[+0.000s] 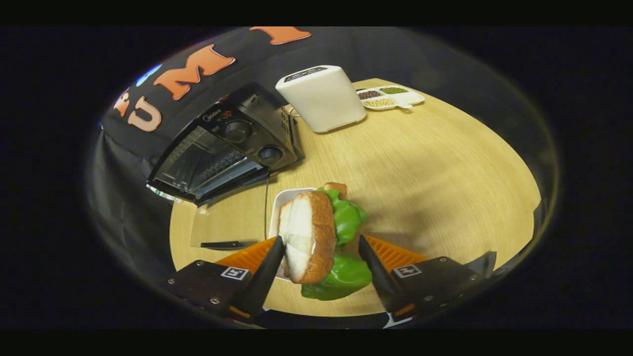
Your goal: Open the toaster oven, put the food inside, and close the toaster oven door.
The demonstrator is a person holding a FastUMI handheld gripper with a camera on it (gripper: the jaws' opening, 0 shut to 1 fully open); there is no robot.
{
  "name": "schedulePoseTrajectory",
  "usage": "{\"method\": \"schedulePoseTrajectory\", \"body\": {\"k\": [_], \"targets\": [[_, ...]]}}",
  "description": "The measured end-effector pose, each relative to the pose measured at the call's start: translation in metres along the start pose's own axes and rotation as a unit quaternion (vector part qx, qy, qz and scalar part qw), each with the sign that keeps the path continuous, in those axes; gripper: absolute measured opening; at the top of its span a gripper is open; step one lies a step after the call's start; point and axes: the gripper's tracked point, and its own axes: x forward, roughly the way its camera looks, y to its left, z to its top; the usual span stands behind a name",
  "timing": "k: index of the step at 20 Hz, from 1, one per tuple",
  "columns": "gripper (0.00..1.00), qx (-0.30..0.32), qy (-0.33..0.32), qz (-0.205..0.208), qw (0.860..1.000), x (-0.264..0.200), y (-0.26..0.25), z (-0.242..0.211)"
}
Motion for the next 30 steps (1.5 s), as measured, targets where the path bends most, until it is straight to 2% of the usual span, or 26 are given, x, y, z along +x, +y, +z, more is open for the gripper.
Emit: {"method": "schedulePoseTrajectory", "body": {"k": [1,2,4,6,9,12,17,21,27,30], "targets": [[0.83,0.006,0.003,0.003,1.0,-0.005,0.003,-0.002],[0.69,0.008,0.004,0.003,1.0,-0.005,0.004,0.0],[0.51,0.008,0.003,0.006,1.0,-0.008,0.01,0.003],[0.4,0.008,0.0,0.007,1.0,-0.014,0.018,0.007],[0.37,-0.008,-0.023,0.006,1.0,-0.028,0.026,0.021],[0.37,0.001,-0.045,0.028,0.999,-0.041,0.05,0.04],[0.37,0.017,-0.068,0.106,0.992,-0.051,0.113,0.06],[0.37,0.023,-0.067,0.141,0.987,-0.029,0.156,0.064],[0.37,0.036,-0.056,0.166,0.984,0.011,0.196,0.069],[0.37,0.042,-0.059,0.165,0.984,0.033,0.2,0.073]]}}
